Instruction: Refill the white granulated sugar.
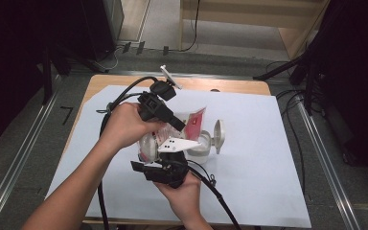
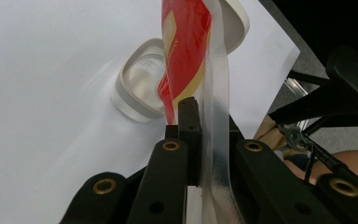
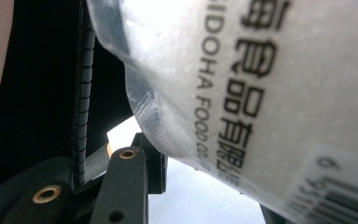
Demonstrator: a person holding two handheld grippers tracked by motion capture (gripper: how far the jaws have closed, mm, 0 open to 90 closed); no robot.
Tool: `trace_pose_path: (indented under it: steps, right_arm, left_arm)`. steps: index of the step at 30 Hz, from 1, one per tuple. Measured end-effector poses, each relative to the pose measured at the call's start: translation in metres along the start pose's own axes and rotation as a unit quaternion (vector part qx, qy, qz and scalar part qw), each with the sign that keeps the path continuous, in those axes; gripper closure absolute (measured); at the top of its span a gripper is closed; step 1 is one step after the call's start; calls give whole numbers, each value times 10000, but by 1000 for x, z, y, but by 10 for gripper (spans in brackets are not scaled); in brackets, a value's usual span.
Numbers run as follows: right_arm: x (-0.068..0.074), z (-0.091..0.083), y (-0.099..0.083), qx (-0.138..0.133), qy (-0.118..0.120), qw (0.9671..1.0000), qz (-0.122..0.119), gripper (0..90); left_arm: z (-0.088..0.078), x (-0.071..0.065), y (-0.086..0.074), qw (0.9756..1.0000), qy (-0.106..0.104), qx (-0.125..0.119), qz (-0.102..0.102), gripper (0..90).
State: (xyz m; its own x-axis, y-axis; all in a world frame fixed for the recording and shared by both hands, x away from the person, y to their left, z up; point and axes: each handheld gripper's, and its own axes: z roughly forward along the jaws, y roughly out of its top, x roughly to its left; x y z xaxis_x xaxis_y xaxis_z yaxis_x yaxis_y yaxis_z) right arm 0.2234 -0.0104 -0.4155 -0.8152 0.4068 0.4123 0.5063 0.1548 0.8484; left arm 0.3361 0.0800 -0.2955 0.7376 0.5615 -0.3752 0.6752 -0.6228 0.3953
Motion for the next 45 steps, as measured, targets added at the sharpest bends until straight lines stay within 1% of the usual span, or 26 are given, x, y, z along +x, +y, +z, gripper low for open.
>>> trace_pose_path:
  steps: [4,6,8,10,11,14,15,18,20,23,25,28,29,32,36,40,45]
  right_arm:
    - [0,-1,1,-26,15,10000,19,637]
    - [0,-1,1,-27,19,10000,14,638]
    - [0,-1,1,-25,22,10000,10,638]
    - [0,-2,1,-22,16,10000,7,638]
    - [0,-2,1,-18,18,10000,14,638]
    - [0,-2,1,-6,18,10000,-7,639]
    - [0,-2,1,-7,21,10000,-7,639]
    - [0,-2,1,-14,-5,10000,-42,639]
    - [0,-2,1,-9,-23,10000,-59,640]
    - [1,-2,1,-20,-46,9999,-94,641]
    - [1,-2,1,-29,-37,10000,-77,641]
    - [0,-3,1,-33,-17,10000,-66,641]
    - [0,-3,1,-35,-15,10000,-63,641]
    - [0,-3,1,-40,-8,10000,-47,641]
    - [0,-4,2,-65,15,10000,-43,641]
    - [0,-4,2,-70,24,10000,-37,641]
    - [0,-4,1,-71,9,10000,-42,641]
  left_arm:
    - [1,-1,4,9999,23,129,43,868]
    - [1,-3,6,9997,91,192,78,871]
    - [1,-2,6,9997,135,167,85,870]
    - [2,-2,6,9998,105,123,83,870]
    - [2,-1,6,9999,80,139,42,871]
    - [2,0,6,9999,72,139,9,874]
    - [2,0,7,9998,86,180,16,874]
    - [3,0,7,9998,103,173,-37,876]
    - [3,-1,7,9996,196,178,20,880]
    - [3,-1,8,9996,230,187,-13,878]
    - [2,-3,8,9993,293,213,-40,876]
    - [3,-4,9,9993,321,180,-30,877]
    - [3,-5,9,9993,317,181,-57,876]
    - [3,-7,9,9993,338,177,-58,872]
    - [3,-9,9,9989,442,121,-30,870]
    - [3,-9,10,9990,434,141,7,867]
    - [3,-10,9,9990,414,142,-18,867]
